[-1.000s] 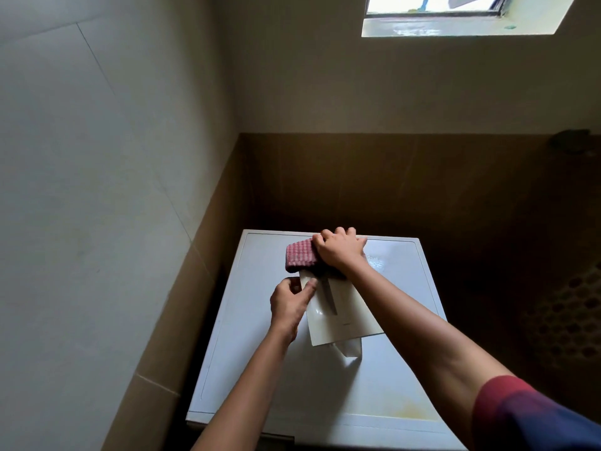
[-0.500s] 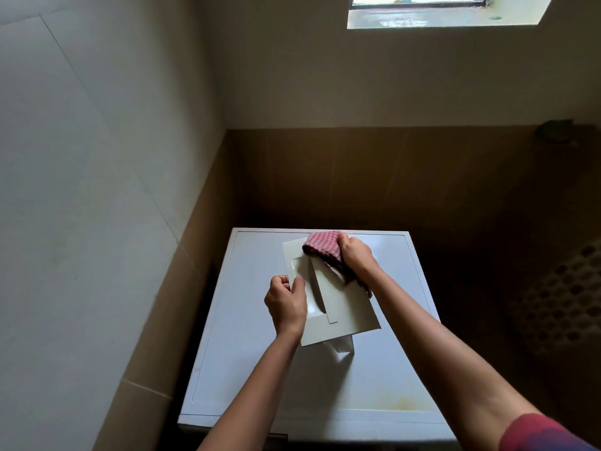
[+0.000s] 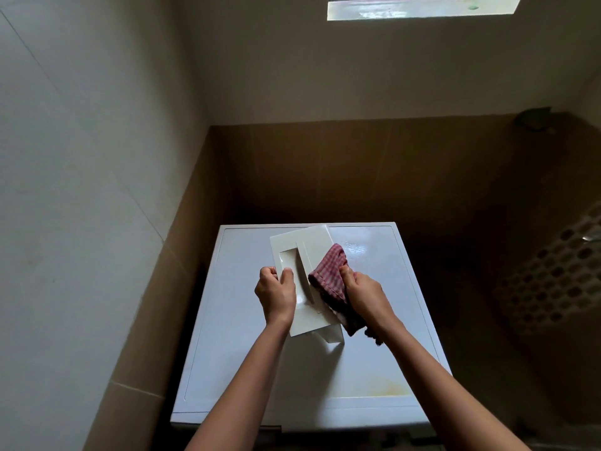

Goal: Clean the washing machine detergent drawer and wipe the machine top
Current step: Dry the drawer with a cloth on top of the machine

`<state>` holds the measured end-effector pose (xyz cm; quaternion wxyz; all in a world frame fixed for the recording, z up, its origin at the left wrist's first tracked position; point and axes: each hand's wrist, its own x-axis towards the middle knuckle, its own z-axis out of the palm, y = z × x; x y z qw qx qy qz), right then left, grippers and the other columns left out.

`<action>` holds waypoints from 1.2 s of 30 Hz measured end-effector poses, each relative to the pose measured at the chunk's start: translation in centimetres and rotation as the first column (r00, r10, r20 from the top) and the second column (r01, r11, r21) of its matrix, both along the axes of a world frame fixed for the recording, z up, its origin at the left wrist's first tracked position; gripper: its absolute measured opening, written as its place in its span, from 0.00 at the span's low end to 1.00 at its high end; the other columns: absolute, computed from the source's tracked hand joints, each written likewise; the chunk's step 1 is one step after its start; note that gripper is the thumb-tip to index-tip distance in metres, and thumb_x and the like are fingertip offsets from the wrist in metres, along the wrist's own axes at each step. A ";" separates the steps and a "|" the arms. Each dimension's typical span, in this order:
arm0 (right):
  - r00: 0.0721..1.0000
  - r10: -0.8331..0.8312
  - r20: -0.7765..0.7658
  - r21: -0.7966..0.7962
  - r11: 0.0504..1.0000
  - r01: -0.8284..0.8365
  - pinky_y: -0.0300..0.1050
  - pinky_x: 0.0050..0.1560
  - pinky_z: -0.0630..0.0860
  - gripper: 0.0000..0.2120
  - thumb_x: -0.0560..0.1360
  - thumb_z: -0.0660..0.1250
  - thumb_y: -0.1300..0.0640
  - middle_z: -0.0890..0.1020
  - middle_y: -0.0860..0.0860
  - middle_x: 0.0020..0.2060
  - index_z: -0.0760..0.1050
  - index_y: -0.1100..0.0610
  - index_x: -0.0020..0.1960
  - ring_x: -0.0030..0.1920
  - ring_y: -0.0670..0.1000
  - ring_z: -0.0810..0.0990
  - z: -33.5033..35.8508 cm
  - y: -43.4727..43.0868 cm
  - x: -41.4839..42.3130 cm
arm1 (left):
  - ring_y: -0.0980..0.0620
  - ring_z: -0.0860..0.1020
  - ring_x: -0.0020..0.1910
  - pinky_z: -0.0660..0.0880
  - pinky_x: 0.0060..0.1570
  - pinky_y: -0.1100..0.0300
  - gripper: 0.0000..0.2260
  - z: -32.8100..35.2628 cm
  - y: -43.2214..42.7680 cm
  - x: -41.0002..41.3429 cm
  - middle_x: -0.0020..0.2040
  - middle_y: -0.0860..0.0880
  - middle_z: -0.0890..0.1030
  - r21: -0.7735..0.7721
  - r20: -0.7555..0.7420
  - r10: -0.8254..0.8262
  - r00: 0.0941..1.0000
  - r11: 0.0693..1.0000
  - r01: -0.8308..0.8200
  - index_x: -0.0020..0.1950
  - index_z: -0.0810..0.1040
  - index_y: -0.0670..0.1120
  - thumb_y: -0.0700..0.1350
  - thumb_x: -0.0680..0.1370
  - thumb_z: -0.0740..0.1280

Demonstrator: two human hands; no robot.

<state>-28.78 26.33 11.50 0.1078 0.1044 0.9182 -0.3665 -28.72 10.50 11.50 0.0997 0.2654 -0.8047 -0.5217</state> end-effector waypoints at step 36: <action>0.855 0.495 -0.157 0.443 0.809 -0.387 0.54 0.74 0.36 0.26 0.81 0.48 0.46 0.49 0.45 0.78 0.48 0.45 0.78 0.78 0.49 0.43 0.5 -3.9 -3.2 | 0.52 0.74 0.35 0.71 0.34 0.63 0.09 -1.0 -1.1 -1.3 0.39 0.44 0.82 0.131 -0.053 0.053 0.997 0.990 -0.045 0.40 0.79 0.41 0.43 0.78 0.65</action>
